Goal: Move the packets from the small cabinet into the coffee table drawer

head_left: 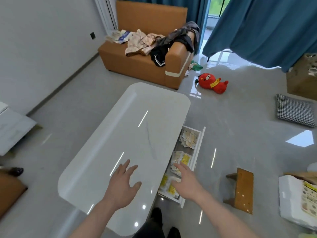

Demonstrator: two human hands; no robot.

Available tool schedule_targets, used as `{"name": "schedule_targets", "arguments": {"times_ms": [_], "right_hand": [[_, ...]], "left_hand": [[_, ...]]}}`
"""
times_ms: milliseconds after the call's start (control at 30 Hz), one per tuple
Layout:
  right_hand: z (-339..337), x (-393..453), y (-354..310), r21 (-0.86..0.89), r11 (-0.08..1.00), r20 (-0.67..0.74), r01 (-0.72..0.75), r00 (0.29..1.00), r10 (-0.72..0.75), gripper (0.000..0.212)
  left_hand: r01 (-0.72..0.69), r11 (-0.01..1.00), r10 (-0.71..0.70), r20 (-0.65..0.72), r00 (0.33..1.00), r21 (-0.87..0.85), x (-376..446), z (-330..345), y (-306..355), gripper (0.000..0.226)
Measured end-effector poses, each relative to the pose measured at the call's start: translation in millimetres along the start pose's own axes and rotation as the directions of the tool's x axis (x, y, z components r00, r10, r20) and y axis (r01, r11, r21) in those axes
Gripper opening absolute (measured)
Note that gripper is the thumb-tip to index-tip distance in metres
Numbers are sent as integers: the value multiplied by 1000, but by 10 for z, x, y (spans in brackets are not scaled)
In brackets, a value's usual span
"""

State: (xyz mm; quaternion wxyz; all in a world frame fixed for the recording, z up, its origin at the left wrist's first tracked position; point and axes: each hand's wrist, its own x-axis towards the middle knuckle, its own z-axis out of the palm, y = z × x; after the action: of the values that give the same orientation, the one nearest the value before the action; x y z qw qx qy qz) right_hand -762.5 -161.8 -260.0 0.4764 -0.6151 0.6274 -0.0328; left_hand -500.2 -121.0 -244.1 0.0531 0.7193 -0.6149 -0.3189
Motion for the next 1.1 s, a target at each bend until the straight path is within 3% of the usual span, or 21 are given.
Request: {"name": "schedule_targets", "arguments": {"times_ms": [333, 567, 800, 1100], "right_hand": [[524, -213, -1146, -144, 964, 64, 223, 974, -216, 70], [1625, -29, -2284, -152, 942, 123, 301, 951, -284, 68], [2852, 85, -3621, -92, 928, 145, 361, 927, -346, 68], [3292, 437, -4894, -144, 897, 159, 418, 905, -396, 68]], "left_hand": [[68, 994, -84, -215, 973, -83, -632, -752, -736, 64], [145, 984, -167, -261, 951, -102, -1100, -1430, -2116, 63], [227, 974, -222, -272, 936, -13, -1491, -2287, -3756, 65], [176, 982, -189, -327, 926, -69, -1258, -3203, -4604, 64]]}}
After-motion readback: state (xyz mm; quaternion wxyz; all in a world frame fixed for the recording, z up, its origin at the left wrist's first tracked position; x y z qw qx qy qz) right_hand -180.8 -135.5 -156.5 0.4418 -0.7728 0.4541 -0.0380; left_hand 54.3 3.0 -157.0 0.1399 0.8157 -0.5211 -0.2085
